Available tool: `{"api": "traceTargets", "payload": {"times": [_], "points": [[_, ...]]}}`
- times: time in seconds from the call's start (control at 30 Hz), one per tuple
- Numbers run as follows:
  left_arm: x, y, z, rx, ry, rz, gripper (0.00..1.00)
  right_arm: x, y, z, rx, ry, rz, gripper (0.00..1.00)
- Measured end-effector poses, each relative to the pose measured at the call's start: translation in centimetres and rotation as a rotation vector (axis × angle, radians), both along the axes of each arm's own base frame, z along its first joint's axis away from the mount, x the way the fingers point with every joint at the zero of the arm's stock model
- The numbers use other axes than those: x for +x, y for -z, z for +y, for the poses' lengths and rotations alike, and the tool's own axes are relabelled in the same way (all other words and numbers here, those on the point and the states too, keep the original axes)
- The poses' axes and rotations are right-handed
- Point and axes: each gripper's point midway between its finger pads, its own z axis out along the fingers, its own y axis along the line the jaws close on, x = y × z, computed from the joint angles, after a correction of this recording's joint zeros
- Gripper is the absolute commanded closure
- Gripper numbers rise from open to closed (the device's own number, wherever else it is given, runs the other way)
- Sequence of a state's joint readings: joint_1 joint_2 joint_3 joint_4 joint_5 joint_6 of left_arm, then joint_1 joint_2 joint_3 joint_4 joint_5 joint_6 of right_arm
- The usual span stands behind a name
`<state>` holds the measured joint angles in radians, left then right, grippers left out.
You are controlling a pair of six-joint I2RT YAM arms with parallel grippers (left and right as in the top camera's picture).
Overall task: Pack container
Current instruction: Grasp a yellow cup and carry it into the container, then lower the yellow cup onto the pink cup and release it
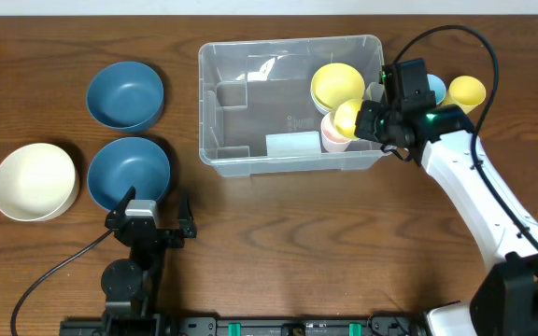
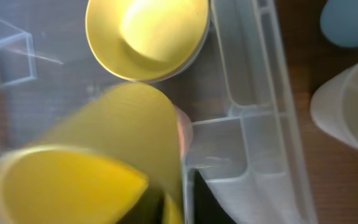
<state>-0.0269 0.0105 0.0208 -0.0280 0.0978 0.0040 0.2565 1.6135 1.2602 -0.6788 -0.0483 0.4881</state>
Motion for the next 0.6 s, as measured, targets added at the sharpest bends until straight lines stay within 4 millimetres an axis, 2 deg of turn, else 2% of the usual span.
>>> {"api": "traceTargets", "payload": {"times": [0.07, 0.13, 0.47, 0.53, 0.6], "points": [[0.0, 0.0, 0.0, 0.0, 0.0, 0.0, 0.02, 0.1, 0.1, 0.1, 0.005, -0.001, -0.001, 0.38], [0.0, 0.0, 0.0, 0.0, 0.0, -0.001, 0.02, 0.3, 0.0, 0.2, 0.008, -0.002, -0.009, 0.32], [0.0, 0.0, 0.0, 0.0, 0.0, 0.0, 0.02, 0.1, -0.4, 0.4, 0.006, -0.037, -0.001, 0.26], [0.0, 0.0, 0.0, 0.0, 0.0, 0.0, 0.02, 0.4, -1.6, 0.5, 0.005, -0.046, -0.014, 0.24], [0.0, 0.0, 0.0, 0.0, 0.0, 0.0, 0.02, 0.9, -3.4, 0.5, -0.001, -0.052, -0.039, 0.17]]}}
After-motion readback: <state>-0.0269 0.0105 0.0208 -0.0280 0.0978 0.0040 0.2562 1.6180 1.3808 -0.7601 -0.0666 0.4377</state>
